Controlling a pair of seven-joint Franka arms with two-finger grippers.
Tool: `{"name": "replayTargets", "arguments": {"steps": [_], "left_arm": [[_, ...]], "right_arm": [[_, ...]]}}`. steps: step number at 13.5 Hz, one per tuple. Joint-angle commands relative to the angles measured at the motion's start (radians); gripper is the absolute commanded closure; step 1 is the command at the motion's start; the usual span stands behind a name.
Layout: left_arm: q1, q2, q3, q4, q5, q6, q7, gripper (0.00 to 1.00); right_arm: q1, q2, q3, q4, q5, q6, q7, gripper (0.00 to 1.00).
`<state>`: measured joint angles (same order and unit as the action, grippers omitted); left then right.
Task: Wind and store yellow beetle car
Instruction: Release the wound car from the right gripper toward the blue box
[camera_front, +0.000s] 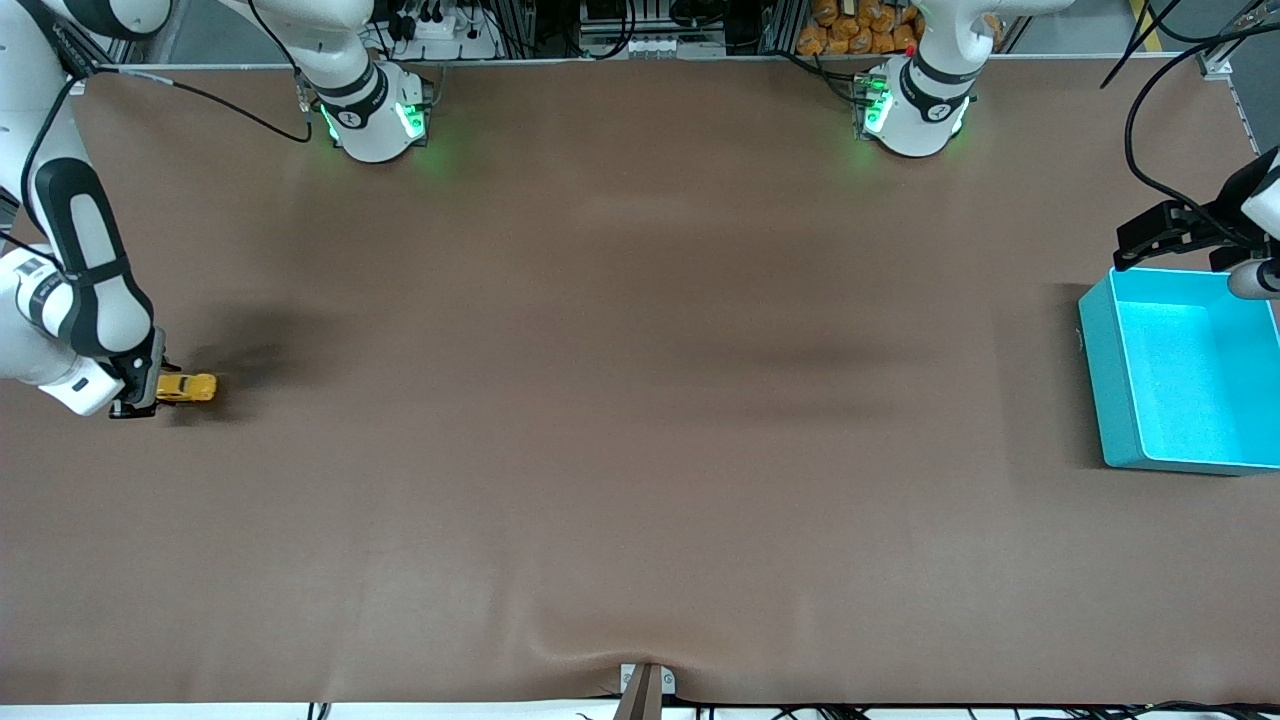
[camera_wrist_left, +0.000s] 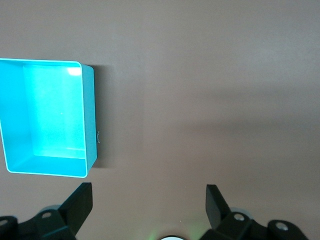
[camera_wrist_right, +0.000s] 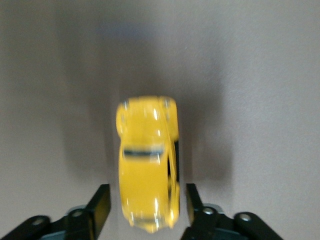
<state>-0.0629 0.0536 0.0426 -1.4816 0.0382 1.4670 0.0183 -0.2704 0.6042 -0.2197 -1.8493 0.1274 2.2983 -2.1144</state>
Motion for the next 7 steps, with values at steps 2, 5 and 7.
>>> {"name": "replayTargets", "arguments": {"steps": [2, 5, 7], "left_arm": [[0.005, -0.029, -0.003, -0.02, -0.011, -0.005, 0.002, 0.0], [0.005, -0.029, -0.003, -0.02, -0.011, -0.005, 0.002, 0.0], [0.005, -0.028, -0.003, -0.02, -0.011, -0.005, 0.002, 0.0]], "right_arm": [[-0.029, 0.031, 0.014, 0.168, 0.051, -0.174, -0.021, 0.0], [-0.024, 0.029, 0.014, 0.229, 0.054, -0.239, -0.004, 0.0], [-0.02, 0.029, 0.014, 0.261, 0.06, -0.292, 0.03, 0.0]]}}
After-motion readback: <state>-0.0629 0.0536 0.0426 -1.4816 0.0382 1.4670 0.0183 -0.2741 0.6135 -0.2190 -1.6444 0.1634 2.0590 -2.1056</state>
